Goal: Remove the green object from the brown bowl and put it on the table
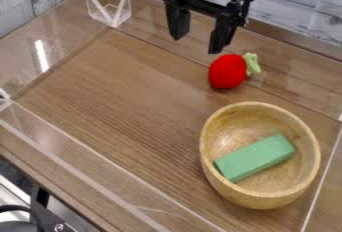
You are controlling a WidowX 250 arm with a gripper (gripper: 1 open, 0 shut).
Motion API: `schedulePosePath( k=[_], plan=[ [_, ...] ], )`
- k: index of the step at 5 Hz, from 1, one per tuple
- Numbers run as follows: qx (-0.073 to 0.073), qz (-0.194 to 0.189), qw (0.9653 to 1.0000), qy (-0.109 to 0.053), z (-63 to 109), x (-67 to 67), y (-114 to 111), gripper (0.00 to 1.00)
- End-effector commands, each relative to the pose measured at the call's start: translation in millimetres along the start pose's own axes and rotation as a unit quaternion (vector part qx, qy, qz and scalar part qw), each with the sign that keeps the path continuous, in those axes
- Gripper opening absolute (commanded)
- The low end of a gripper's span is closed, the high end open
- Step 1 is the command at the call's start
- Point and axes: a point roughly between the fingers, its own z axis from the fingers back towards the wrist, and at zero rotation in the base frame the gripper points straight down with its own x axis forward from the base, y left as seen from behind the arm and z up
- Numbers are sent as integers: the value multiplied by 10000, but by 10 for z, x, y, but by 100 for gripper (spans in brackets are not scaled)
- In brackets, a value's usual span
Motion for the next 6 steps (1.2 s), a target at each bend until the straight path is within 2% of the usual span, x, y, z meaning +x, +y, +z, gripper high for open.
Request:
schedulePosePath(
  k=[1,2,3,4,5,6],
  plan=[
    [-34,148,9998,122,-130,-102,-106,100],
    [-24,-502,9987,110,-54,-234,-375,100],
    [2,-1078,9942,48,27,-343,-646,100],
    [31,-1565,9877,38,72,-450,-857,100],
    [55,-1637,9865,78,-168,-425,-1049,100],
    [86,-1671,9858,147,-479,-367,-1181,100]
  ],
)
